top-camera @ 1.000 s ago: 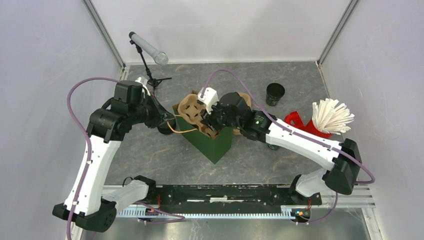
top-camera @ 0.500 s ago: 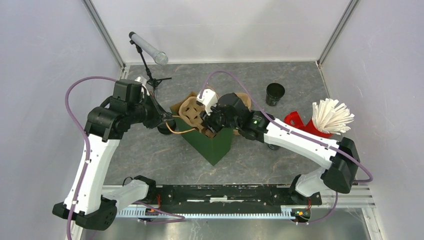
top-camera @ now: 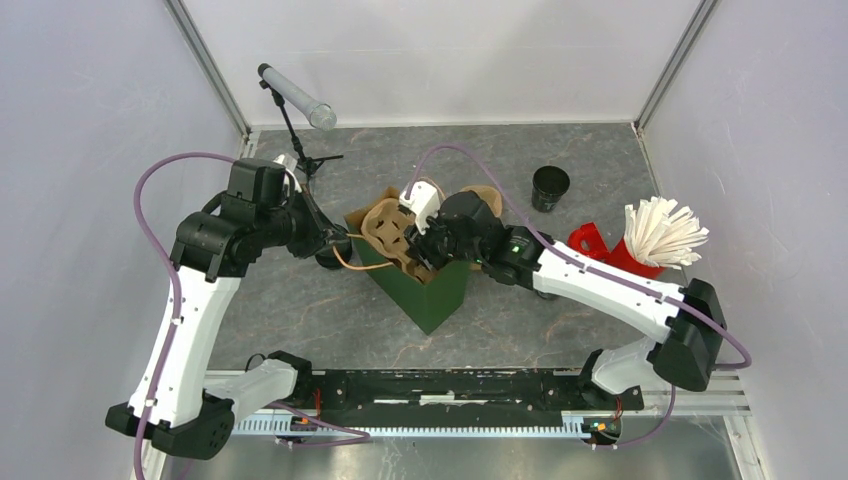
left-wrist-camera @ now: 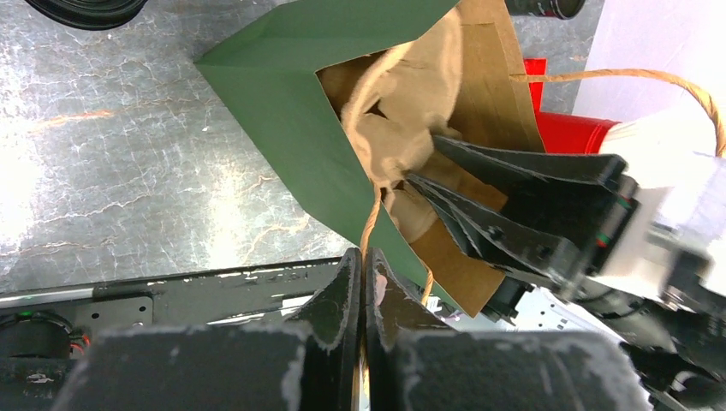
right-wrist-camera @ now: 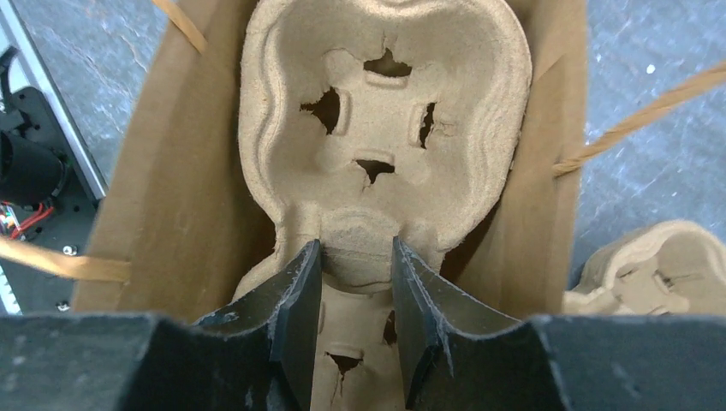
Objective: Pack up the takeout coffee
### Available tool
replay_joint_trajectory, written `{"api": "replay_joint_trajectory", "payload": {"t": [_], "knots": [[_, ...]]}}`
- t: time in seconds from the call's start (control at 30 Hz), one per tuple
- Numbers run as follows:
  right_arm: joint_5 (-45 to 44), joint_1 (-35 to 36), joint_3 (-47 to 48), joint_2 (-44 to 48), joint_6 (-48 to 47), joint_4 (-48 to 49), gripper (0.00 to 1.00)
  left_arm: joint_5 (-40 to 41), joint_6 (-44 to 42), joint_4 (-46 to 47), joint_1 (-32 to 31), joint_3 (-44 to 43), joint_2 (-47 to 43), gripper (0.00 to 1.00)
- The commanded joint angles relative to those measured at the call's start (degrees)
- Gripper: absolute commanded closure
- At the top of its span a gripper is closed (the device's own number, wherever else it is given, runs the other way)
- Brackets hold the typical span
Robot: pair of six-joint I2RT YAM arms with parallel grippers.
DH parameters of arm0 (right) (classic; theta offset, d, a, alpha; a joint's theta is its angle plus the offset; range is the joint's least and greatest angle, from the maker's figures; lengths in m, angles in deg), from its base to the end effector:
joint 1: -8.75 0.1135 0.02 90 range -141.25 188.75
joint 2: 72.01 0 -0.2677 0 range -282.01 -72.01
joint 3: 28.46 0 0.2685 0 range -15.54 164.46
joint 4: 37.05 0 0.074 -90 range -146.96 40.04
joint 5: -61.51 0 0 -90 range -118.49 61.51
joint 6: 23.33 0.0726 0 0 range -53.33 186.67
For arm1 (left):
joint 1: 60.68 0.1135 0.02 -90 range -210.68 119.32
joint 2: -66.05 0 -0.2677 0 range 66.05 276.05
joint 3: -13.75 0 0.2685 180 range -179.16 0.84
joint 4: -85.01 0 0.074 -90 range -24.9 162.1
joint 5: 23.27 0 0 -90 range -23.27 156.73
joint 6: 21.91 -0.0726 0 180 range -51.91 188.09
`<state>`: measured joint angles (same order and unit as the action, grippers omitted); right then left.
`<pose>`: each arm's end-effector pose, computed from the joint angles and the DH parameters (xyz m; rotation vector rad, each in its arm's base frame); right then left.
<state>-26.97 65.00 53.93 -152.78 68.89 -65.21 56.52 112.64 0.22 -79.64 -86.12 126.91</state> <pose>0.2076 0.3142 0.3198 -0.9690 1.8627 0.6584 0.1847 -0.0771 0.4121 -0.4615 2.4384 -0.7186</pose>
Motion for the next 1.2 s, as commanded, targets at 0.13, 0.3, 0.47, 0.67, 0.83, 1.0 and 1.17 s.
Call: {"api": "replay_joint_trajectory", "payload": {"t": [0.13,0.3,0.47,0.67,0.83,1.0,1.17], "knots": [[0.5,0.3,2.5,-4.1,3.7,-3.4,0.61,-3.8,-2.0,2.1,0.3,0.7,-1.7,0.98],[0.4,0.7,1.4,-5.9,5.5,-2.4,0.59,-5.8,-2.0,2.6,0.3,1.4,-2.4,0.97],[0.2,1.5,-0.3,-6.6,6.7,-2.5,0.55,-8.9,-2.0,2.6,0.3,3.4,-3.3,0.87],[-1.2,1.5,5.5,-7.3,6.8,-6.6,0.43,-6.1,-2.4,1.0,0.3,2.9,-4.0,0.49],[-2.4,1.6,12.1,-6.3,7.1,-10.0,0.37,-3.5,-3.4,-0.5,0.3,-0.1,-3.4,0.38],[-2.7,1.6,13.8,-3.8,8.3,-11.7,0.34,3.0,-6.0,-2.9,0.3,-3.7,-2.5,0.27],[-1.7,1.6,13.0,0.4,9.5,-9.5,0.34,10.0,-9.1,-1.7,0.3,-5.9,-0.3,0.25]]}}
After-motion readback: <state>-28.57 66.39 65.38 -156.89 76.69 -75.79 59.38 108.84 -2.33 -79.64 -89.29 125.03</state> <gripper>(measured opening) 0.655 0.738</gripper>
